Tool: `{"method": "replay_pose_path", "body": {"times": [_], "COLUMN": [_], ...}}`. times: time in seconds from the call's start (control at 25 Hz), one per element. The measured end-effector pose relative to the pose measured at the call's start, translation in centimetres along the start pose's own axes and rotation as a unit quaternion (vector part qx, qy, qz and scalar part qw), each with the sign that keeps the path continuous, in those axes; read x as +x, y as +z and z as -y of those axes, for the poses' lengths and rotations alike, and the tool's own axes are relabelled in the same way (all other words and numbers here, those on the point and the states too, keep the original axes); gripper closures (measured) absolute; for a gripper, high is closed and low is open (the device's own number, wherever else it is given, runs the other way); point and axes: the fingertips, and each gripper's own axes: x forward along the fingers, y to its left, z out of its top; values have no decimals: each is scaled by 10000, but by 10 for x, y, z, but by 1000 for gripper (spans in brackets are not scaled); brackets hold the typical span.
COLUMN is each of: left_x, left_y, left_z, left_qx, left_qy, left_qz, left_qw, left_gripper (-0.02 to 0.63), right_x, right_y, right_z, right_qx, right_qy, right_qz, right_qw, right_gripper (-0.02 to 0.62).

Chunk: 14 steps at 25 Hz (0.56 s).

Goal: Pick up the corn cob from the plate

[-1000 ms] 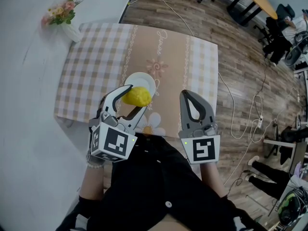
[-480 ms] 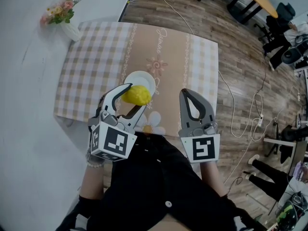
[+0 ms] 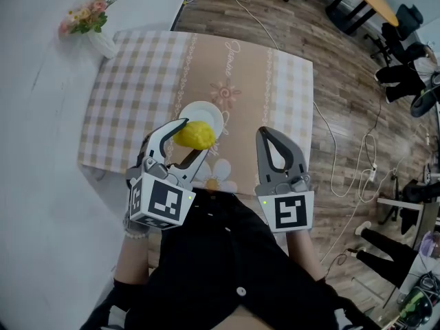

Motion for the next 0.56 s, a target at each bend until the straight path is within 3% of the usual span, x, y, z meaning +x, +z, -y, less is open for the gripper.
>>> {"method": "replay_pose_path", "body": {"times": [0.56], "left_x": [1], "left_y": [-3], "left_z": [-1], "left_qx": [22], "left_qy": [17], "left_qz": [-46], "left_qw": [10000], "left_gripper": [347], "right_x": [-2], "right_y": [-4], "right_z": [-1], "right_qx": [-22], "right_qy": [29], "right_qz": [-56], "right_qw": [10000], "right_gripper": [555]}}
